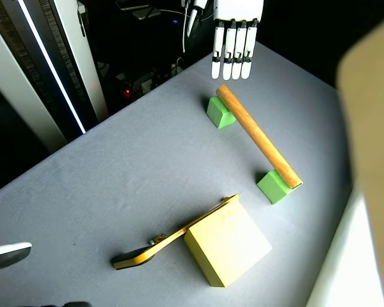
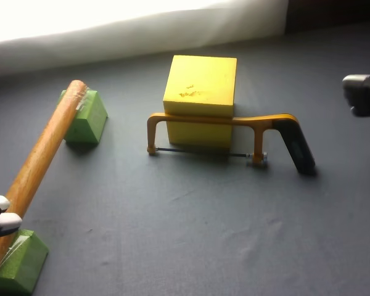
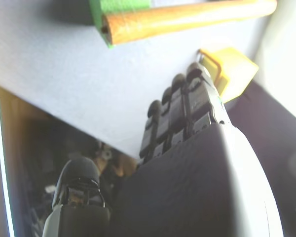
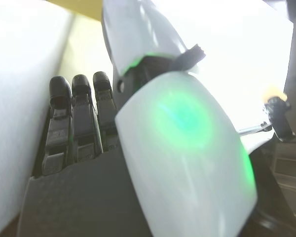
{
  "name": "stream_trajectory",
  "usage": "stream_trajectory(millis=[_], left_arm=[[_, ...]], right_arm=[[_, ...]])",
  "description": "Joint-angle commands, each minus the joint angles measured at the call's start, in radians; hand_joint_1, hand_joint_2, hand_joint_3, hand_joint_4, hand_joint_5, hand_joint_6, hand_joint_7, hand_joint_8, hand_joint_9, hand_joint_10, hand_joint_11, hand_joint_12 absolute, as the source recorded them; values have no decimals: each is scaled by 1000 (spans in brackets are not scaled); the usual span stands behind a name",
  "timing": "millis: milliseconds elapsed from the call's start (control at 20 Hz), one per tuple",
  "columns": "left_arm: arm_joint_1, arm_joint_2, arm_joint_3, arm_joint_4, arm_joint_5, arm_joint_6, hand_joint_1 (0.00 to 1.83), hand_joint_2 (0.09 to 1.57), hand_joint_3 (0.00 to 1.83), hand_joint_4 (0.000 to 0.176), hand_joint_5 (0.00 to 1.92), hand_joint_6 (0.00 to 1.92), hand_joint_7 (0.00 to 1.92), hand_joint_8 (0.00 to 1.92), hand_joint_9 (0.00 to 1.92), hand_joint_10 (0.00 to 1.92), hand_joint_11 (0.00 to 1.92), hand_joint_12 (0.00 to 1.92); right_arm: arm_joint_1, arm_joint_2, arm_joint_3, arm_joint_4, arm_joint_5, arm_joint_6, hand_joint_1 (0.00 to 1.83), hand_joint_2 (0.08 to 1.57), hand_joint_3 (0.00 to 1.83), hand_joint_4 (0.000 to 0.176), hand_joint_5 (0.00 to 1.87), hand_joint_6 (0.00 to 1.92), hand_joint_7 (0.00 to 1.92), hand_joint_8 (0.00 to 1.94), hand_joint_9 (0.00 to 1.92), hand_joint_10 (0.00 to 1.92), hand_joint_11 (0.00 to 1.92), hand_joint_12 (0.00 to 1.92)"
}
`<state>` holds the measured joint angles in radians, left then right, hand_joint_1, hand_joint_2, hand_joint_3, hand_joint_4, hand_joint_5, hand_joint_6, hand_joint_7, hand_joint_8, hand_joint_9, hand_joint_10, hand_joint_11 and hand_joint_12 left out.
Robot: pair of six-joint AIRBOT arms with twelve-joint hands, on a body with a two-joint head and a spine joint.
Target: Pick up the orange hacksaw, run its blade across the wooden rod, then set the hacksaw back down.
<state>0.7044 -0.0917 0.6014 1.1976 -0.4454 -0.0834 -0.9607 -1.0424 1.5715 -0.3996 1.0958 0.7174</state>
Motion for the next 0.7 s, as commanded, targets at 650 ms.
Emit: stream_trajectory(millis=[650], left_arm=[[-3,-37,56,-60,-27,44,18,1262,2,0,0,0,0,0,0,0,0,0]], right_arm=[[88,-163,222,-63,40,100,1057,1101,0,0,164,1,109,2,137,3,0,404]])
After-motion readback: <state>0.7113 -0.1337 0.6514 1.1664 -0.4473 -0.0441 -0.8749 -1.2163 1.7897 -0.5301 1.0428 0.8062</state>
